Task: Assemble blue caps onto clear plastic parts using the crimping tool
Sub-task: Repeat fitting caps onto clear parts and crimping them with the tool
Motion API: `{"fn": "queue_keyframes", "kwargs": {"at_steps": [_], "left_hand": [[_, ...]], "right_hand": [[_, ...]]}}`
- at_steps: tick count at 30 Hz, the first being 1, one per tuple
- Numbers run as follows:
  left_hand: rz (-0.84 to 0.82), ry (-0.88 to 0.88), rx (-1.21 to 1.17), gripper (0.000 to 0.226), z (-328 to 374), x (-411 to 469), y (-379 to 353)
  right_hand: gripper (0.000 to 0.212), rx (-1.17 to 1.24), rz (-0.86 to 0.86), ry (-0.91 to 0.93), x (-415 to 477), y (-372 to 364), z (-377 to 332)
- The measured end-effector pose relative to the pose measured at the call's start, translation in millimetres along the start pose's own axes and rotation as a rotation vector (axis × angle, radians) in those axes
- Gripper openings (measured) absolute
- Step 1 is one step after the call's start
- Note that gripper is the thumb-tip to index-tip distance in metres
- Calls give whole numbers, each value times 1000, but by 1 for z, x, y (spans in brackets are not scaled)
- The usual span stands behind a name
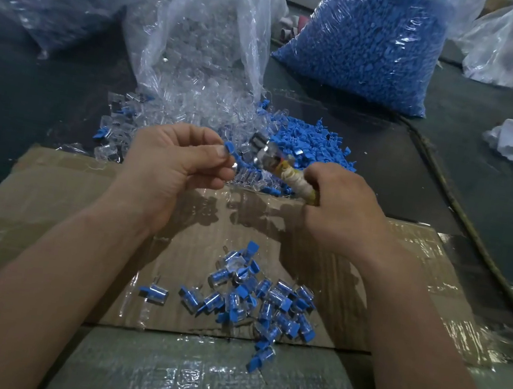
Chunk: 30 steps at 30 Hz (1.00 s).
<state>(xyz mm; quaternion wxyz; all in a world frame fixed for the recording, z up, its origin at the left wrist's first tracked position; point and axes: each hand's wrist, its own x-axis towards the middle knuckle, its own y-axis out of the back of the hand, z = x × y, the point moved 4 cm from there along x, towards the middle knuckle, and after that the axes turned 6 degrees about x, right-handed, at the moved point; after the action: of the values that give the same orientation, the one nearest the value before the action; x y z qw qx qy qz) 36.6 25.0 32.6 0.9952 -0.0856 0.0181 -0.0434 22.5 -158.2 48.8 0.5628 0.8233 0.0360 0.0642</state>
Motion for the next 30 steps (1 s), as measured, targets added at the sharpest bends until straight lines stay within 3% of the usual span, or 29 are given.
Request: {"fn": "queue_keyframes", "kwargs": {"at_steps": [10, 30], "left_hand": [[20, -98, -6, 15, 1, -1, -1], [25, -144, 56, 14, 4, -4, -5]], "right_hand": [[24, 144, -54, 23, -5, -8, -11], [22, 141, -124, 58, -6, -7, -17]]}}
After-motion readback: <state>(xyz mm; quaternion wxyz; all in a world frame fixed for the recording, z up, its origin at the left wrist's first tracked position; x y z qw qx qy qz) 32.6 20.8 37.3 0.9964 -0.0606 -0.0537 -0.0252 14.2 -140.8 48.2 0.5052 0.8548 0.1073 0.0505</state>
